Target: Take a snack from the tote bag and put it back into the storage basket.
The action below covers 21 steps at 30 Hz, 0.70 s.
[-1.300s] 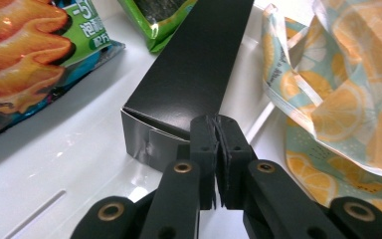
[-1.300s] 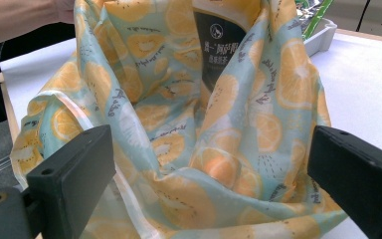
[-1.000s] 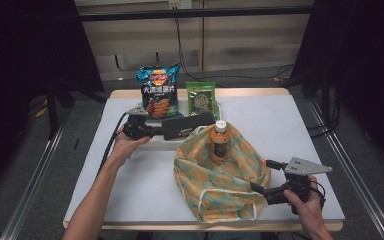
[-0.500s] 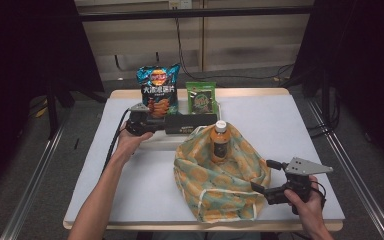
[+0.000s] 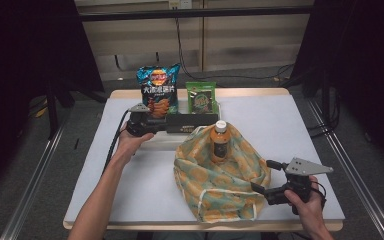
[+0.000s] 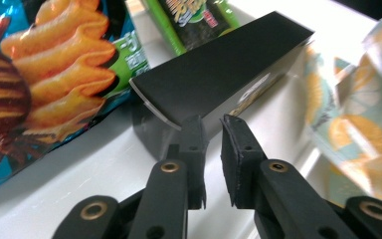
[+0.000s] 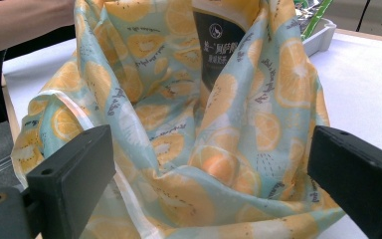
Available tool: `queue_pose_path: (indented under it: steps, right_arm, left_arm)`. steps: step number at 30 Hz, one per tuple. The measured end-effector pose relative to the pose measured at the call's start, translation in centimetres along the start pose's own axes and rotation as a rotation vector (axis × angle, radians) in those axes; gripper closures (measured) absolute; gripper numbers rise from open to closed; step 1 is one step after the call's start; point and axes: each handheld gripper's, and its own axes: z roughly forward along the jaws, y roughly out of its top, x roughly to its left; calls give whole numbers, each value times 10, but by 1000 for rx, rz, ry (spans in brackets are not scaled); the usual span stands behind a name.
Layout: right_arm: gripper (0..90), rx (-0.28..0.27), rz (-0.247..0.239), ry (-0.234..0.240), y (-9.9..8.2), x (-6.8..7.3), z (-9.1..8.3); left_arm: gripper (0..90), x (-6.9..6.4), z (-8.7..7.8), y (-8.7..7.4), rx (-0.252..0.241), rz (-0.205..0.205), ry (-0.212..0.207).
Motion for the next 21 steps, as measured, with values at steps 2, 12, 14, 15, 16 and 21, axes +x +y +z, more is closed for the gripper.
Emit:
queue_pose_path:
  steps: [2, 12, 14, 15, 16, 21]
  right_arm:
    - [40, -2, 3, -2, 0, 0, 0]
    - [47, -7, 5, -7, 1, -2, 0]
    - [48, -8, 3, -10, 1, -2, 0]
    - [49, -8, 3, -10, 1, -2, 0]
    - [51, -7, 2, -11, 1, -2, 0]
    - [70, -6, 2, -20, 2, -1, 0]
  left_arm:
    - [747, -4, -4, 1, -7, 4, -6]
    - [520, -33, -24, 3, -53, -8, -36]
    - [508, -42, -32, 6, -71, 10, -49]
    - [506, -47, -36, 7, -88, 19, -55]
    - [504, -51, -41, 9, -99, 29, -61]
    - [555, -73, -60, 15, -153, 64, -102]
